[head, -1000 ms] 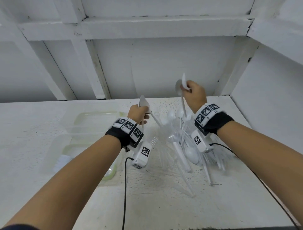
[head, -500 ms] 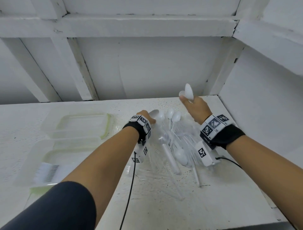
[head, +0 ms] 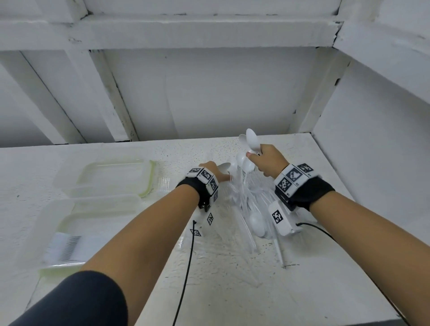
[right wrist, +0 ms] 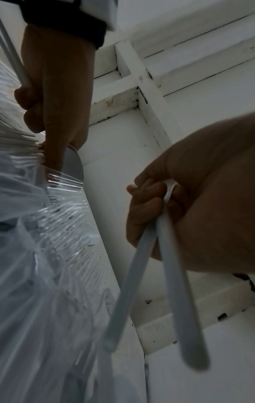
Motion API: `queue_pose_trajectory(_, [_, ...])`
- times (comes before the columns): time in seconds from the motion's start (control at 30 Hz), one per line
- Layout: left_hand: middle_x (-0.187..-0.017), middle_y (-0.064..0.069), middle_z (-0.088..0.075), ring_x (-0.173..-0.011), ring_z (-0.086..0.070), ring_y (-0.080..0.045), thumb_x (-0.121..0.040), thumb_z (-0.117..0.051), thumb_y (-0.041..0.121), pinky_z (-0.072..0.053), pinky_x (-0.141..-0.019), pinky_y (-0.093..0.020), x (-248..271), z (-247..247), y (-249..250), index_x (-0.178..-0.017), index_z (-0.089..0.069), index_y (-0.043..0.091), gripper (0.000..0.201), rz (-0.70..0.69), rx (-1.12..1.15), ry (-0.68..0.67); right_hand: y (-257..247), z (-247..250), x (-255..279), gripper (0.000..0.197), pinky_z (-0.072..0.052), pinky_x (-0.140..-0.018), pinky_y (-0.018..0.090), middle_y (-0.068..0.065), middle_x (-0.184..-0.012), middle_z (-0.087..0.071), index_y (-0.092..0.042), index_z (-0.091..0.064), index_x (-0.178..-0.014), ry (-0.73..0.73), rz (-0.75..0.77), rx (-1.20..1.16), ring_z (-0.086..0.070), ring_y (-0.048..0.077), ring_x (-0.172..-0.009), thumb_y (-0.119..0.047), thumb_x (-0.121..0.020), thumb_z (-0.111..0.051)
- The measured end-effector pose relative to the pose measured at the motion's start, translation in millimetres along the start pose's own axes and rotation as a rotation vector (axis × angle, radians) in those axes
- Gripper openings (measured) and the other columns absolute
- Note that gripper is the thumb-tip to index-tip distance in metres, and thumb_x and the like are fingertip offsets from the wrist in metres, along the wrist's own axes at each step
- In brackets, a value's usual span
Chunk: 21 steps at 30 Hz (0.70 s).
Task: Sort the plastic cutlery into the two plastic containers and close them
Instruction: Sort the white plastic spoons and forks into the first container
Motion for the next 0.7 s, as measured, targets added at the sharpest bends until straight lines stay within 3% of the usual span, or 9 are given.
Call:
queue_pose_trajectory(0.1, [-0.091, -0.008, -0.056, -0.082, -0.053, -0.025, -0.077, -0.066, 0.054, -0.045, -0.074, -0.030, 1, -2, 5, -0.112, -0.056, 0.003, 0.062, -0.004, -0.019, 0.004, 3, -5, -2, 0.017, -0.030, -0.050, 0.024, -0.001, -0.064, -0.039, -0.005, -0.054, -0.098, 0.006, -0.030, -0.013, -0.038, 0.012, -0.055, -0.021, -0.093, -0.049])
queue_pose_trajectory(0.23, [-0.089, -0.007, -0.056, -0.080, -0.054, -0.024, -0.082, -0.063, 0.040, -0.043, -0.070, -0.028, 4, -1, 6, -0.104, -0.057, 0.006, 0.042, 0.042, 0.053, 0.022, 13, -8, -1, 0.024, -0.031, -0.047, 0.024, 0.000, -0.065, -0.040, -0.006, -0.053, -0.113, 0.012, -0.095, -0.049, -0.039, 0.013, -0.054, -0.020, -0.093, -0.049])
queue_pose_trajectory(0.3, [-0.078, -0.005, -0.054, -0.075, -0.053, -0.022, -0.084, -0.061, 0.036, -0.042, -0.065, -0.026, 5, -1, 5, -0.089, -0.053, 0.007, 0.031, 0.052, 0.072, 0.032, 18, -8, -1, 0.030, -0.031, -0.047, 0.024, -0.001, -0.066, -0.040, -0.004, -0.051, -0.119, 0.011, -0.114, -0.054, -0.039, 0.013, -0.054, -0.020, -0.093, -0.049])
queue_pose_trajectory(0.4, [-0.065, -0.001, -0.046, -0.057, -0.045, -0.014, -0.086, -0.058, 0.036, -0.034, -0.049, -0.022, 9, 0, 5, -0.070, -0.045, 0.010, 0.033, 0.066, 0.066, 0.066, 20, -4, -5, 0.034, -0.031, -0.048, 0.023, -0.002, -0.066, -0.040, -0.001, -0.050, -0.122, 0.028, -0.126, -0.026, -0.040, 0.011, -0.055, -0.019, -0.093, -0.049])
queue_pose_trajectory(0.47, [-0.069, -0.002, -0.049, -0.058, -0.046, -0.014, -0.087, -0.055, 0.035, -0.033, -0.048, -0.023, 11, 0, 4, -0.085, -0.053, 0.007, 0.028, 0.061, 0.046, 0.091, 19, -1, -9, 0.028, -0.029, -0.047, 0.022, 0.000, -0.066, -0.039, 0.000, -0.053, -0.115, 0.037, -0.134, -0.012, -0.039, 0.012, -0.054, -0.017, -0.093, -0.048])
queue_pose_trajectory(0.53, [-0.091, -0.008, -0.059, -0.075, -0.055, -0.020, -0.087, -0.055, 0.034, -0.039, -0.059, -0.024, 12, 0, 1, -0.112, -0.052, 0.005, 0.039, 0.041, 0.019, 0.121, 18, 0, -13, 0.020, -0.028, -0.046, 0.023, 0.003, -0.067, -0.041, -0.003, -0.054, -0.106, 0.033, -0.142, 0.004, -0.038, 0.012, -0.053, -0.016, -0.093, -0.048])
queue_pose_trajectory(0.57, [-0.100, -0.011, -0.060, -0.082, -0.056, -0.024, -0.087, -0.055, 0.035, -0.040, -0.063, -0.026, 12, 0, 0, -0.118, -0.051, 0.004, 0.044, 0.031, 0.002, 0.122, 18, 0, -14, 0.018, -0.028, -0.046, 0.023, 0.004, -0.068, -0.042, -0.004, -0.053, -0.105, 0.032, -0.145, 0.009, -0.037, 0.012, -0.053, -0.016, -0.093, -0.048])
queue_pose_trajectory(0.7, [-0.097, -0.010, -0.061, -0.079, -0.052, -0.022, -0.083, -0.062, 0.046, -0.039, -0.065, -0.027, 9, 2, -3, -0.110, -0.056, 0.005, 0.049, 0.021, 0.007, 0.091, 21, -3, -17, 0.031, -0.028, -0.046, 0.022, 0.000, -0.066, -0.039, 0.000, -0.050, -0.120, 0.026, -0.167, -0.004, -0.038, 0.011, -0.053, -0.016, -0.093, -0.048])
Point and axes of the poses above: each hand's wrist, its own x-axis away from the middle knuckle, its own z-axis out of the back of the hand, y = z × x, the point moved 3 cm from there along -x, towards the middle knuckle
